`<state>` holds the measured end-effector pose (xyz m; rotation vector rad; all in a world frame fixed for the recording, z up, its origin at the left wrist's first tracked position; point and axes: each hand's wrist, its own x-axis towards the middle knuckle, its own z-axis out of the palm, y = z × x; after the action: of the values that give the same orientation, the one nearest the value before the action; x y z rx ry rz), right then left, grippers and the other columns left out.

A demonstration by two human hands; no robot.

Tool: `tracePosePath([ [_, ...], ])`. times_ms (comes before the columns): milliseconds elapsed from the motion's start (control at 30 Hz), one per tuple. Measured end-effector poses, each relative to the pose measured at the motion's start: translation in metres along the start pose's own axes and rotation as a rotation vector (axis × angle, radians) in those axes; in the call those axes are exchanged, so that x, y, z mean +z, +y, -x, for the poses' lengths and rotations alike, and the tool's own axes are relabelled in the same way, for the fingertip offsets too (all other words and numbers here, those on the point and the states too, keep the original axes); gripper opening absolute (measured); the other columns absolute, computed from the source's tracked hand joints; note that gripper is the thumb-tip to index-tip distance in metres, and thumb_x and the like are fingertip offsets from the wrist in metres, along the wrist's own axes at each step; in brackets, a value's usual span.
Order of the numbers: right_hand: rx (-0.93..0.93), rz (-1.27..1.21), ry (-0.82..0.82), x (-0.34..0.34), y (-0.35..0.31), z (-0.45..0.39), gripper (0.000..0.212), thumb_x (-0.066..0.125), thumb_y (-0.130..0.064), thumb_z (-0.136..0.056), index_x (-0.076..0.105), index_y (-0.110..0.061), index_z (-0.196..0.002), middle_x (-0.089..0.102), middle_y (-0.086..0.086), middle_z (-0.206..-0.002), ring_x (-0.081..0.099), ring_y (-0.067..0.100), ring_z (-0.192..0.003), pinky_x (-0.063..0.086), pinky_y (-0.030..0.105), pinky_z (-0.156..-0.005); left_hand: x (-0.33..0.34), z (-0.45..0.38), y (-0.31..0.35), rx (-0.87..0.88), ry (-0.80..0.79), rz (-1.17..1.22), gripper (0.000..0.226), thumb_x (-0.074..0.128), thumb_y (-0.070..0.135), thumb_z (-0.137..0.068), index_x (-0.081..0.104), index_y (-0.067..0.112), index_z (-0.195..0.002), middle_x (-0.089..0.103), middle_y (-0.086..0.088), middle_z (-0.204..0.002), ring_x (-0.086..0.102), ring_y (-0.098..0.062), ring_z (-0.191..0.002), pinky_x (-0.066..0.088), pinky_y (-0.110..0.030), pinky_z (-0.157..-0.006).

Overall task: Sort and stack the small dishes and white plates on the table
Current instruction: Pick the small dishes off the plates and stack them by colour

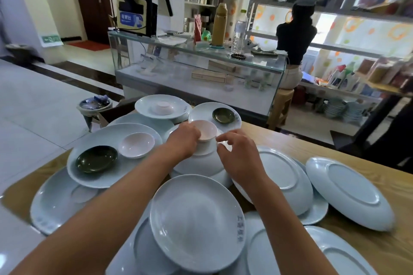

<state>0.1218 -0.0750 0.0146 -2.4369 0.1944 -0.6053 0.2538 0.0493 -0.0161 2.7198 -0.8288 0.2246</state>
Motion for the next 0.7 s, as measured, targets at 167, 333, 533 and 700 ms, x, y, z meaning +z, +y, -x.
tracePosePath([
  [167, 0.004, 0.005, -0.036, 0.004, 0.007, 0.0, 0.02, 0.062, -0.019, -0.088, 0.071, -0.021, -0.106, 0.058, -0.007, -0.11, 0.055, 0.009, -0.097, 0.044, 0.023, -0.084, 0.002, -0.002, -0.002, 0.06, 0.112, 0.026, 0.017, 0.064, 0.012, -0.089, 0.072, 0.01, -0.104, 0.068, -0.012, -0.108, 0.064, -0.023, -0.094, 0.054, -0.033, -0.089],
  [333, 0.033, 0.002, -0.024, 0.004, 0.007, 0.008, 0.027, 0.061, -0.019, -0.089, 0.067, -0.021, -0.116, 0.064, -0.004, -0.116, 0.059, 0.012, -0.099, 0.051, 0.03, -0.088, -0.011, 0.015, 0.007, 0.167, 0.228, 0.05, 0.013, 0.069, 0.009, -0.086, 0.072, 0.007, -0.098, 0.072, -0.012, -0.096, 0.069, -0.026, -0.082, 0.057, -0.033, -0.079],
  [533, 0.077, -0.122, 0.085, -0.011, 0.002, 0.019, 0.044, 0.055, -0.017, -0.092, 0.05, -0.022, -0.135, 0.07, 0.006, -0.109, 0.065, 0.022, -0.096, 0.053, 0.04, -0.088, -0.041, 0.04, 0.045, 0.337, 0.313, -0.027, 0.009, 0.066, 0.005, -0.086, 0.071, 0.007, -0.094, 0.071, -0.013, -0.091, 0.067, -0.028, -0.079, 0.058, -0.041, -0.07],
  [700, 0.04, -0.141, 0.179, -0.046, 0.009, 0.043, 0.035, 0.058, -0.022, -0.095, 0.055, -0.014, -0.13, 0.068, 0.007, -0.116, 0.066, 0.022, -0.102, 0.052, 0.028, -0.088, -0.054, 0.066, 0.095, 0.443, 0.346, -0.017, 0.017, 0.069, 0.004, -0.084, 0.074, 0.011, -0.098, 0.073, -0.01, -0.095, 0.069, -0.026, -0.081, 0.057, -0.037, -0.072],
])
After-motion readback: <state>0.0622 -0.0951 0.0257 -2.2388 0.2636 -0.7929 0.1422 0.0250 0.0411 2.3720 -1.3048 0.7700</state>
